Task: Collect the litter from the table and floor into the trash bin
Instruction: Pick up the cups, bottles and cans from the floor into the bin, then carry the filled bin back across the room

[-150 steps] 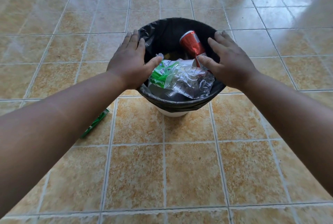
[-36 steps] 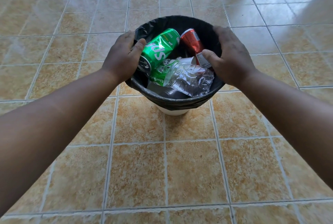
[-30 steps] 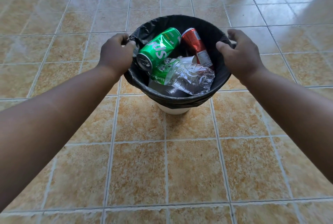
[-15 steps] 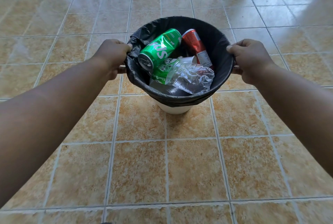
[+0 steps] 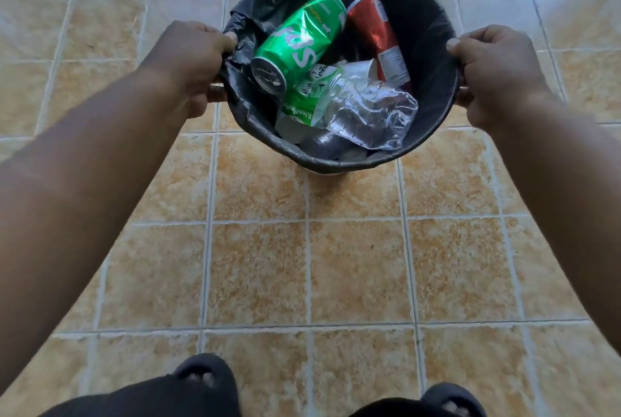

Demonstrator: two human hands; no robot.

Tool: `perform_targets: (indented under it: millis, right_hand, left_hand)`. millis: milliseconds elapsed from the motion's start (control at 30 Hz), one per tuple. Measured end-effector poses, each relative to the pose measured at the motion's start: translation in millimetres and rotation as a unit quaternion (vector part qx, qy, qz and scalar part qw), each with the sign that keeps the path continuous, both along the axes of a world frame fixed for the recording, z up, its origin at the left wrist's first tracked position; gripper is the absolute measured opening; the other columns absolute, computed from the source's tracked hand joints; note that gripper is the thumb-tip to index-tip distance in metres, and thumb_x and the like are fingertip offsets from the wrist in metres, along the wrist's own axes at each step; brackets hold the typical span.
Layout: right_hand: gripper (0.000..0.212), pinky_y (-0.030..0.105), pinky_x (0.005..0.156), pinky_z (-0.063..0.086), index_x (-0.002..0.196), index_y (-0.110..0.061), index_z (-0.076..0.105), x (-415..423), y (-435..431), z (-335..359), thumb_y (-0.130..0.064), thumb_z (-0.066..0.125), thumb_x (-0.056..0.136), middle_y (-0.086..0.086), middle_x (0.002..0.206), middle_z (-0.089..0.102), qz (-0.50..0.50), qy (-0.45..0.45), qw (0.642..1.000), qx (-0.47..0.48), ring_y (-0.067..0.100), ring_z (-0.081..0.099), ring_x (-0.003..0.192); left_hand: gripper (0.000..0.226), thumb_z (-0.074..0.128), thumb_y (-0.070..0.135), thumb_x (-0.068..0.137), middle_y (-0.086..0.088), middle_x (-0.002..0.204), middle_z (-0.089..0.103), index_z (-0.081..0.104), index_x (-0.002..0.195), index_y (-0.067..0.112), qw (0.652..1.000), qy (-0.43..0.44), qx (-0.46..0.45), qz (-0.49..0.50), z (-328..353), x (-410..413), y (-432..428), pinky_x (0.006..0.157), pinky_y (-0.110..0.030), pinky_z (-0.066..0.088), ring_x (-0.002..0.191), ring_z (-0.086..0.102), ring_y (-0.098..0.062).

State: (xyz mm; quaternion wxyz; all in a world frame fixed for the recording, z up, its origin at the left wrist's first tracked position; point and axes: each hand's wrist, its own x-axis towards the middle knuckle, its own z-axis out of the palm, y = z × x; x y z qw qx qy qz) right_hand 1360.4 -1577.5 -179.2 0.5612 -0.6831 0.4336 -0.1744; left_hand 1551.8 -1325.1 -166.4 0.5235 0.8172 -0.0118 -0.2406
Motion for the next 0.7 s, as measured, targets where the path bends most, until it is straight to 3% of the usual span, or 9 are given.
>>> perform_targets:
  millis: [200,433,700]
  right_hand:
    - [0.013,0.025,0.045,0.045,0.081,-0.023,0.055,-49,40,22,-0.013,0.054,0.089,-0.004,0.068,0.061,-0.016,0.017,0.998,0.055,0.007,0.058,0.049]
    - [0.025,0.017,0.04,0.037,0.075,-0.023,0.053,-128,93,93,0.0,0.047,0.08,-0.013,0.051,0.057,-0.008,0.091,0.985,0.146,0.004,0.048,0.041]
    - [0.028,0.023,0.042,0.042,0.084,-0.021,0.054,-188,127,233,0.005,0.044,0.085,-0.005,0.065,0.059,0.027,0.155,0.966,0.205,0.005,0.051,0.043]
  left_hand:
    - [0.018,0.055,0.021,0.094,0.009,0.058,0.064,0.055,0.076,0.022,0.998,0.054,-0.003,-0.015,20,-56,49,0.055,-0.038,0.058,0.059,0.065,-0.016]
    - [0.022,0.048,0.002,0.083,-0.003,0.074,0.063,0.053,0.077,0.023,0.98,0.19,0.028,-0.047,90,-139,117,0.052,-0.037,0.056,0.061,0.062,-0.017]
    - [0.024,0.046,-0.003,0.085,-0.008,0.083,0.06,0.053,0.084,0.02,0.962,0.269,0.041,-0.01,220,-205,160,0.051,-0.035,0.054,0.068,0.057,-0.022]
